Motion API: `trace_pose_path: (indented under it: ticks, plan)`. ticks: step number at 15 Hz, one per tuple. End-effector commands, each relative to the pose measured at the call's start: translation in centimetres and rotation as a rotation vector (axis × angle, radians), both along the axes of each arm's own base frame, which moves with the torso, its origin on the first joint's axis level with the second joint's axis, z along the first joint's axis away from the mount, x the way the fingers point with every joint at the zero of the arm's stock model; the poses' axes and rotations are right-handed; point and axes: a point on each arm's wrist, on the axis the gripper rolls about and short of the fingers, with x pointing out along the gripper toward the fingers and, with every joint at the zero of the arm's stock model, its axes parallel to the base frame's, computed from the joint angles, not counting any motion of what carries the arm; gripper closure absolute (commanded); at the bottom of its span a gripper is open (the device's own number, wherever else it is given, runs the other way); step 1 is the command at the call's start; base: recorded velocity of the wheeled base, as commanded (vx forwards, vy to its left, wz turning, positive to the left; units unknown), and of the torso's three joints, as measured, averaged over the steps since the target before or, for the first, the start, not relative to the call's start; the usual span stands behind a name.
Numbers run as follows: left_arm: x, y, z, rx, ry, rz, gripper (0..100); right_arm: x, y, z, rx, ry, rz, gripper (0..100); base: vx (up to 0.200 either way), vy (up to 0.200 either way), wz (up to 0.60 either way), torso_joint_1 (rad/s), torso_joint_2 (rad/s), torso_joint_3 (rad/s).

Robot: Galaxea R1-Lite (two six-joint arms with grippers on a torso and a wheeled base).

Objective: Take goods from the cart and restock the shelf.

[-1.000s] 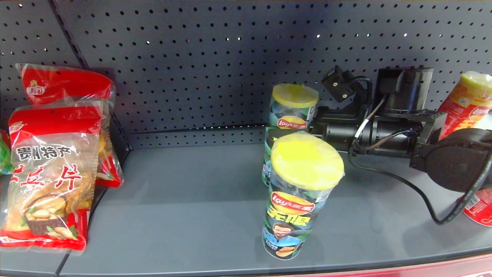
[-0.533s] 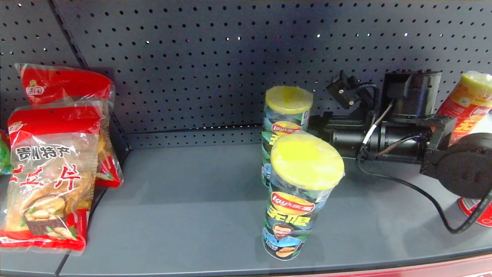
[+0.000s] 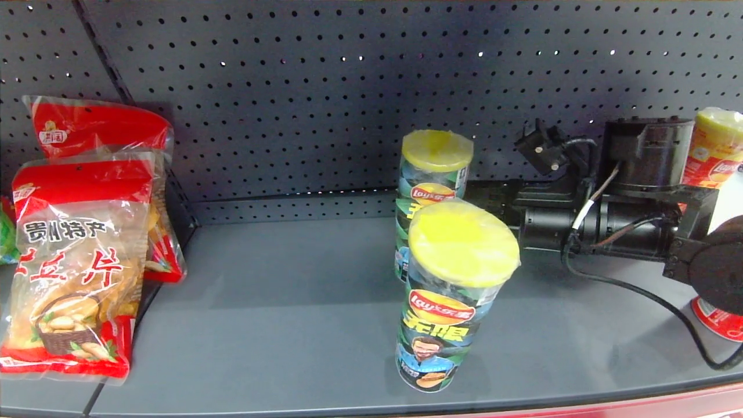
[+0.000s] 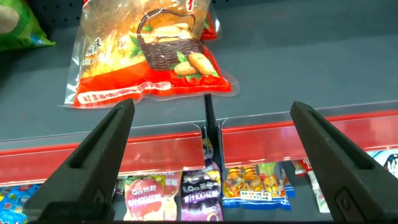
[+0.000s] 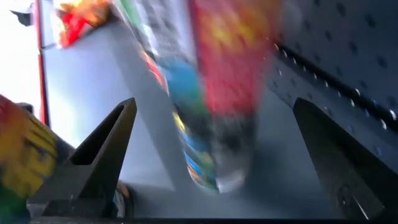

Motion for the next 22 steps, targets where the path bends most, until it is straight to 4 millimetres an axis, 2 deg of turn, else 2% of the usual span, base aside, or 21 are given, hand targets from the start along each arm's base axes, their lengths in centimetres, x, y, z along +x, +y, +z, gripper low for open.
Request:
trace_pose_path:
  ticks: [1, 10, 15, 22]
  plan:
    - [0.0, 0.0, 0.0, 0.0, 0.001, 0.0, 0, 0.2, -0.9, -0.2, -0.005, 0.004, -0.035, 0, 0.0, 0.0, 0.0, 0.0, 0.0, 0.0]
    - [0.0, 0.0, 0.0, 0.0, 0.001, 0.0, 0, 2.1, -0.5, -1.4, -0.012, 0.009, -0.075, 0, 0.0, 0.0, 0.0, 0.0, 0.0, 0.0]
    - [0.0, 0.0, 0.0, 0.0, 0.001, 0.0, 0, 2.2, -0.9, -1.4, -0.015, 0.009, -0.094, 0, 0.0, 0.0, 0.0, 0.0, 0.0, 0.0]
    - [0.0, 0.0, 0.0, 0.0, 0.001, 0.0, 0, -1.2, -2.3, -1.3, -0.02, 0.017, -0.089, 0, 0.0, 0.0, 0.0, 0.0, 0.0, 0.0]
